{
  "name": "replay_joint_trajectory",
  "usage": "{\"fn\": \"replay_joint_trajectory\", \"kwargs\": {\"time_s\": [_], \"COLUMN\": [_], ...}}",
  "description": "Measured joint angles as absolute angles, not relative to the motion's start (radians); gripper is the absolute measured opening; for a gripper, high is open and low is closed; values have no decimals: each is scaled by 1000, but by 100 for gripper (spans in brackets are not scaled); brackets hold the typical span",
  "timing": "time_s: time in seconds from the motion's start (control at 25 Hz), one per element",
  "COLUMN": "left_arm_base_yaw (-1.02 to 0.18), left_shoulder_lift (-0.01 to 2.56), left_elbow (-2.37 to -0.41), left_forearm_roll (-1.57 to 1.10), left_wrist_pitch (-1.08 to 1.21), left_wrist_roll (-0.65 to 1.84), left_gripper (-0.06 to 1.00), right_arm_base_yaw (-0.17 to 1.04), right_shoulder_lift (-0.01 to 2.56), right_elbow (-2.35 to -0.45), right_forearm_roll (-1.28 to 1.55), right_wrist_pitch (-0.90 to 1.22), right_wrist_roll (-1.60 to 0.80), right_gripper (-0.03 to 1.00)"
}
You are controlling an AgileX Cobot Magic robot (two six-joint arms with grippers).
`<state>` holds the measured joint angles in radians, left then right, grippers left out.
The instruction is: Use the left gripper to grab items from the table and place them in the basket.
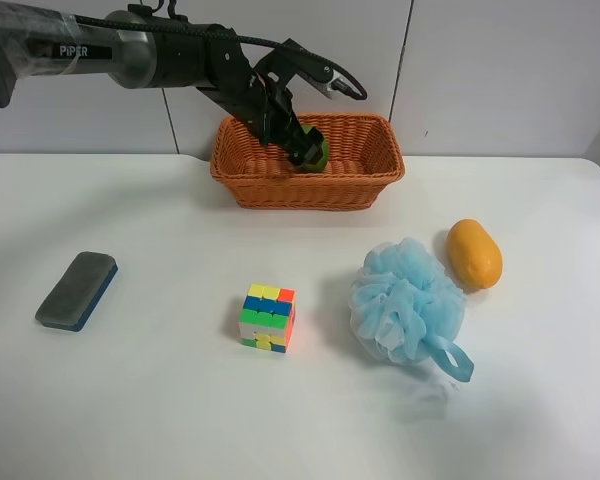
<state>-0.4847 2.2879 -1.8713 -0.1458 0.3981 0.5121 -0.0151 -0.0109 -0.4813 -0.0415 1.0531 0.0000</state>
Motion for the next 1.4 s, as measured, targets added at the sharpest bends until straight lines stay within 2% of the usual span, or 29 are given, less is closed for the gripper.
{"fn": "replay_joint_trajectory", "kwargs": {"time_s": [0.4, 0.6, 0.84, 0.96, 1.12, 1.4], "left_arm_base_yaw": [-485, -485, -485, -485, -485, -483], "left_shoulder_lift": [2243, 2113, 1895, 1777, 1566, 1098], "left_elbow": [-1871, -1871, -1873, -1854, -1721, -1359], "left_forearm_roll": [-133, -53, 48, 81, 109, 233], "left_wrist_pitch": [529, 754, 1132, 1190, 1203, 1208], "left_wrist_roll": [488, 386, 207, 119, 63, -39], "left_gripper": [99, 99, 99, 99, 96, 91], "right_arm_base_yaw": [-15, -15, -15, -15, -15, -15], "right_shoulder_lift": [-11, -11, -11, -11, -11, -11], "right_elbow": [-481, -481, -481, -481, -481, -481], "right_forearm_roll": [-41, -41, -41, -41, -41, -41], "right_wrist_pitch": [1053, 1053, 1053, 1053, 1053, 1053], "right_wrist_roll": [0, 0, 0, 0, 0, 0], "right_gripper": [99, 99, 99, 99, 99, 99]}}
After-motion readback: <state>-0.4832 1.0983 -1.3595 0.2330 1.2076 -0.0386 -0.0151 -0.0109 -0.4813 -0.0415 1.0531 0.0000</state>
